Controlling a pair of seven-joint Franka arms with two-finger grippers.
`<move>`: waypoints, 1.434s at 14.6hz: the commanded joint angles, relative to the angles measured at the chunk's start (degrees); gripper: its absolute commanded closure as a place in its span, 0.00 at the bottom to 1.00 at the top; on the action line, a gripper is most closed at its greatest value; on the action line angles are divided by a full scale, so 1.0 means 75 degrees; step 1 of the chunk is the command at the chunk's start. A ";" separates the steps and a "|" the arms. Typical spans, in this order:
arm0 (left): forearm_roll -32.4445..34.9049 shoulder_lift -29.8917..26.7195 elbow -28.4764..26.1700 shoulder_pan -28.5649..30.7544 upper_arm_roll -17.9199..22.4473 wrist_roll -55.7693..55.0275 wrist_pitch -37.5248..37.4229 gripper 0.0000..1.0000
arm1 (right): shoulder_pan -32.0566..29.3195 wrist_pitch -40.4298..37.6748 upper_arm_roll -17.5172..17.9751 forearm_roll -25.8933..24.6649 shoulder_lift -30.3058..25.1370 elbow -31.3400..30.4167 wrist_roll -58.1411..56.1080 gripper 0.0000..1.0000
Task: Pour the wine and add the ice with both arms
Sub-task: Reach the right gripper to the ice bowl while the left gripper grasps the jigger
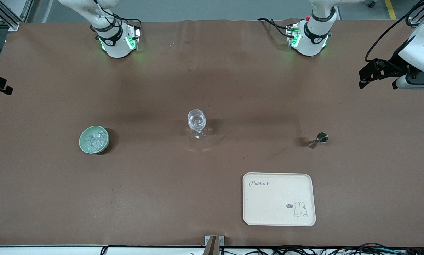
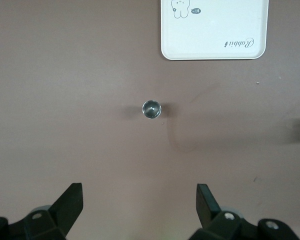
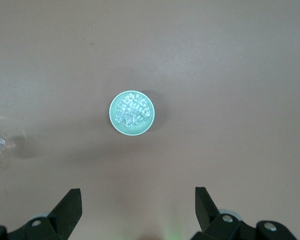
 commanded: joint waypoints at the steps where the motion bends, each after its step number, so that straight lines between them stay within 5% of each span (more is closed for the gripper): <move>1: -0.0114 0.0001 0.0085 0.0024 0.0014 0.0048 -0.0248 0.00 | -0.0038 -0.0029 0.0005 0.0047 -0.0088 -0.0042 -0.0083 0.00; 9: -0.0114 0.1066 0.0835 0.0469 0.0061 0.0165 -0.0273 0.00 | 0.0032 0.0297 0.0040 0.0047 -0.0064 -0.0439 -0.0072 0.00; 15: -0.0428 0.1804 0.0846 0.0481 0.0061 0.0072 -0.0203 0.00 | 0.0267 0.2695 0.0052 0.0035 0.0006 -0.3037 -0.0083 0.00; 21: -0.1449 0.3583 0.0846 0.1605 0.0061 -0.1904 0.0276 0.00 | 0.0536 0.6200 0.0052 0.0035 0.0532 -0.5407 -0.0083 0.00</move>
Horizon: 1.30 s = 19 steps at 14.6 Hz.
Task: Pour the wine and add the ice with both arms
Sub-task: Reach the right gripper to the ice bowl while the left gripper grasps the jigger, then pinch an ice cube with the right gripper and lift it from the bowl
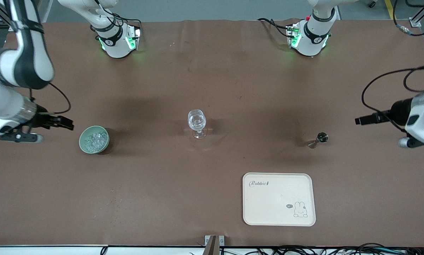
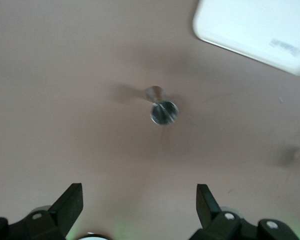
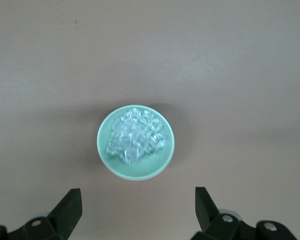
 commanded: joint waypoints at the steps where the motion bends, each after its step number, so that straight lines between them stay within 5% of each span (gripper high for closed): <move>1: -0.0225 0.0913 0.0245 0.0276 -0.0040 -0.1305 0.0352 0.01 | 0.0087 0.1306 -0.0026 0.0035 0.0108 -0.0982 -0.0058 0.00; 8: -0.1899 0.2660 0.0245 0.0687 -0.0040 -0.4402 0.0997 0.03 | 0.0275 0.3220 -0.0014 0.0035 0.0976 -0.1852 -0.0047 0.02; 11: -0.2801 0.3211 0.0245 0.0944 -0.0040 -0.4555 0.1021 0.03 | 0.0275 0.3432 -0.0014 0.0035 0.1153 -0.1922 -0.0047 0.21; 19: -0.3905 0.3962 0.0198 0.1121 -0.0099 -0.4357 0.0951 0.16 | 0.0333 0.3444 -0.0014 0.0036 0.1328 -0.1922 0.0012 0.40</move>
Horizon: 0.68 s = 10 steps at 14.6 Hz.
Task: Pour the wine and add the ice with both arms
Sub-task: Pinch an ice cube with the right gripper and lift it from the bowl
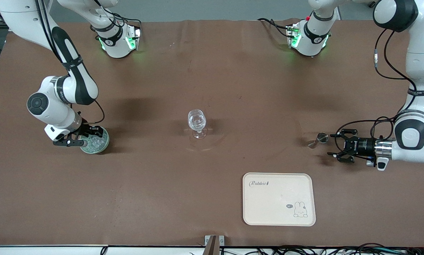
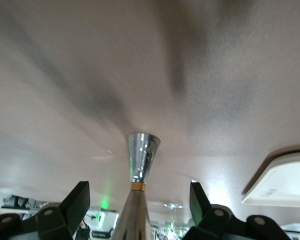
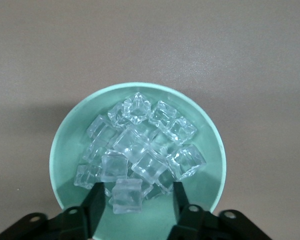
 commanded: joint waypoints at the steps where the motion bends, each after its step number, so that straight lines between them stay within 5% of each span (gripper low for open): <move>1: -0.0243 0.0210 0.0130 -0.0066 -0.0081 0.0087 -0.0130 0.18 | 0.0070 0.0129 -0.0014 0.0036 -0.0071 -0.0161 0.0010 0.43; 10: -0.0747 0.0492 0.0095 -0.0020 -0.0094 0.0638 -0.0516 0.31 | 0.0081 0.0105 -0.0014 0.0048 -0.0036 -0.0149 0.0022 0.65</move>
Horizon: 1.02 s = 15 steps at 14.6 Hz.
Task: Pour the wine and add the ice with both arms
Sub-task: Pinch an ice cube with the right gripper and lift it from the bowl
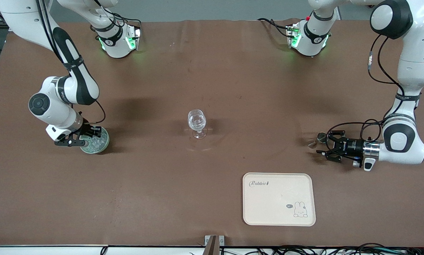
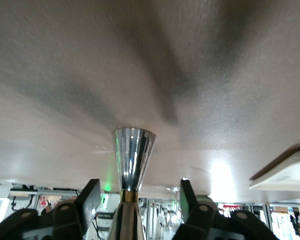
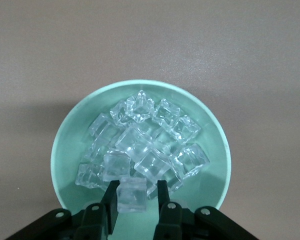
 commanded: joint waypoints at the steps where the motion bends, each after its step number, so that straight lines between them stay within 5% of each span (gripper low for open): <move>1: -0.0243 0.0119 0.0095 0.0039 0.0003 0.0151 -0.0324 0.33 | 0.0049 0.0094 -0.0015 0.0036 -0.0068 -0.0131 0.0019 0.65; 6: -0.0290 0.0213 0.0095 0.0074 0.0003 0.0398 -0.0418 0.43 | 0.0060 0.0093 -0.0015 0.0048 -0.0068 -0.0107 0.0031 0.65; 11: -0.0290 0.0225 0.0095 0.0085 0.0003 0.0409 -0.0418 0.53 | 0.0049 0.0047 -0.0015 0.0048 -0.0079 -0.0061 0.0066 0.93; 15: -0.0395 0.0225 0.0095 0.0085 0.0003 0.0409 -0.0511 0.62 | 0.0049 -0.0722 -0.0015 0.0048 -0.0126 0.0406 0.0066 0.95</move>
